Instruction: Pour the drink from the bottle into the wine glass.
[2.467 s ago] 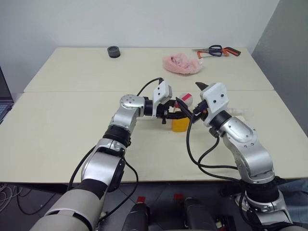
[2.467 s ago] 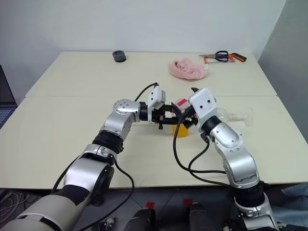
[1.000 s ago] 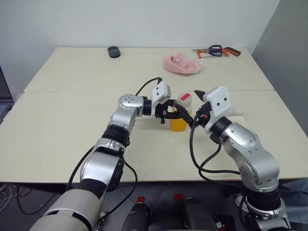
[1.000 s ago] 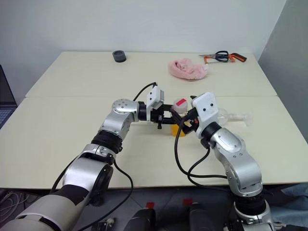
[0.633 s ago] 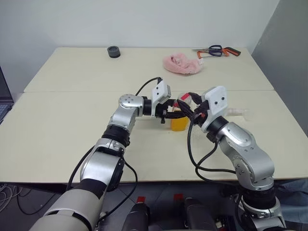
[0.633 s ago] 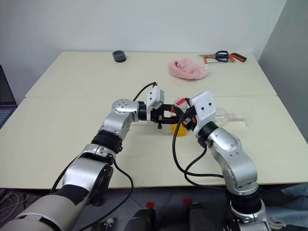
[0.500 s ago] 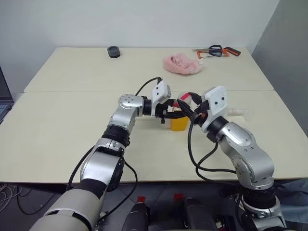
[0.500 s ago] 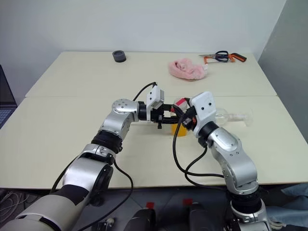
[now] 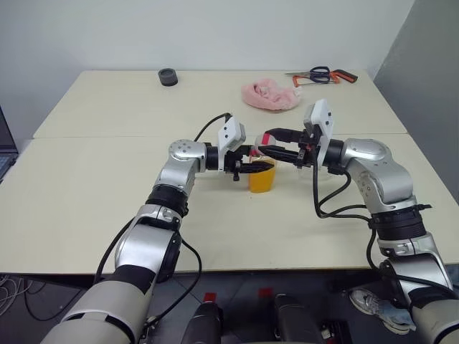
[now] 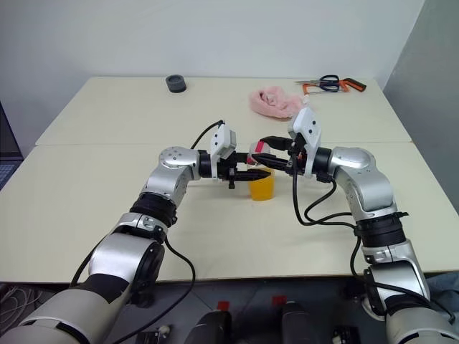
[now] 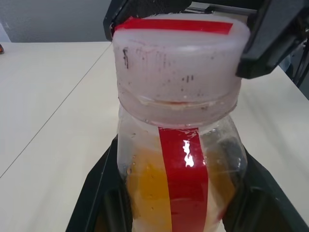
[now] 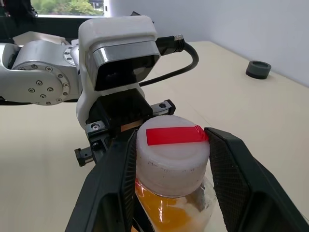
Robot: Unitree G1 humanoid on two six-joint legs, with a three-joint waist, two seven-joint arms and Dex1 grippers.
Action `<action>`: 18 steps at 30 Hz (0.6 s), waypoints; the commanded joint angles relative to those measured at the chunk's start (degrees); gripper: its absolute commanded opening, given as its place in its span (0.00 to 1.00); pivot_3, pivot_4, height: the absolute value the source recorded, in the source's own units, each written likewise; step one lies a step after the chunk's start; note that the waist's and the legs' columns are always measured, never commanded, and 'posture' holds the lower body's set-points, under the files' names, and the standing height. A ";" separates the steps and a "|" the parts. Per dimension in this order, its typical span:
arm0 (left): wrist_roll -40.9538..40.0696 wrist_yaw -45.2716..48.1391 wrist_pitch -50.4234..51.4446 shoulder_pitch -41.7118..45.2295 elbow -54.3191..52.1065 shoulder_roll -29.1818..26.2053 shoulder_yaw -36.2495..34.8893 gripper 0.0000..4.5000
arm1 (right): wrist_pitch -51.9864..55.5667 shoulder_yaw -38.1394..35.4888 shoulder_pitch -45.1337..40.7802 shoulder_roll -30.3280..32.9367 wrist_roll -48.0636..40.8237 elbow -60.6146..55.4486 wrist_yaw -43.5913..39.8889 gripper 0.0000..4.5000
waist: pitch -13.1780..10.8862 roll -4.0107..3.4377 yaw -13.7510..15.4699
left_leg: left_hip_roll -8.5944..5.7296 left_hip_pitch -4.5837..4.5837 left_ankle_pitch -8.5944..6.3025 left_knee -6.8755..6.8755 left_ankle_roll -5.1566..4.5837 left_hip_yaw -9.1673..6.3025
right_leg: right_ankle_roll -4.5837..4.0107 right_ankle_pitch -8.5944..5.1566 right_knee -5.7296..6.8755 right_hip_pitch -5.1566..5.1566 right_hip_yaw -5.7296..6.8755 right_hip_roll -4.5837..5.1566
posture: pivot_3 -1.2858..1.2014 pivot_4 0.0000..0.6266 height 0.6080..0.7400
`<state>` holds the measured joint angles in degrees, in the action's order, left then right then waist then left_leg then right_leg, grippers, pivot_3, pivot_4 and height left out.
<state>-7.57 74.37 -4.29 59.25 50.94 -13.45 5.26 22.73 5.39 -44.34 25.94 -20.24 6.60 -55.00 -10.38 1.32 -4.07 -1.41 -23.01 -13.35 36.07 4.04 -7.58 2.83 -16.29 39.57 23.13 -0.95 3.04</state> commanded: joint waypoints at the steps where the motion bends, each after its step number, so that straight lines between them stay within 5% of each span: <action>1: -0.39 1.14 -1.45 2.03 -2.39 1.47 0.69 0.39 | -1.34 -3.71 2.09 -0.41 0.73 -5.93 5.96 0.71 | 0.00 0.00 0.27 | 0.00 -0.01 0.00 0.00 0.00 -0.01 | 0.00 0.00 0.00 0.00 0.00 0.00 | 0.52 0.24 1.00; 4: -0.52 0.97 -1.31 1.78 -2.63 1.44 0.61 0.39 | -0.64 -3.91 6.03 -0.95 1.78 -13.24 10.43 0.93 | 0.00 0.00 0.58 | -0.02 -0.04 0.00 0.02 0.00 0.01 | 0.00 0.00 -0.01 0.02 -0.02 0.02 | 0.52 0.24 1.00; 12: -0.56 0.80 -1.22 1.42 -2.69 1.26 0.72 0.39 | 1.32 -1.44 15.06 -5.95 10.82 -26.83 27.71 0.94 | 0.00 0.00 0.59 | -0.01 -0.02 0.00 0.03 0.00 0.01 | 0.00 0.00 0.08 0.04 -0.04 0.01 | 0.52 0.24 1.00; 18: -0.53 0.80 -1.35 1.51 -2.46 1.32 0.82 0.39 | 1.92 -1.36 15.98 -7.02 12.82 -27.24 31.00 0.94 | 0.00 0.00 0.65 | -0.02 -0.02 0.00 0.03 0.00 0.01 | 0.00 0.00 0.07 0.04 -0.03 0.00 | 0.52 0.24 1.00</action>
<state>-7.54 74.50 -4.45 59.47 50.59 -12.17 6.42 24.55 5.59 -28.43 18.79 -8.28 -18.90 -25.87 -10.38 1.32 -3.42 -1.43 -23.03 -13.35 36.10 4.04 -7.57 2.83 -16.30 39.63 23.17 -0.98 3.05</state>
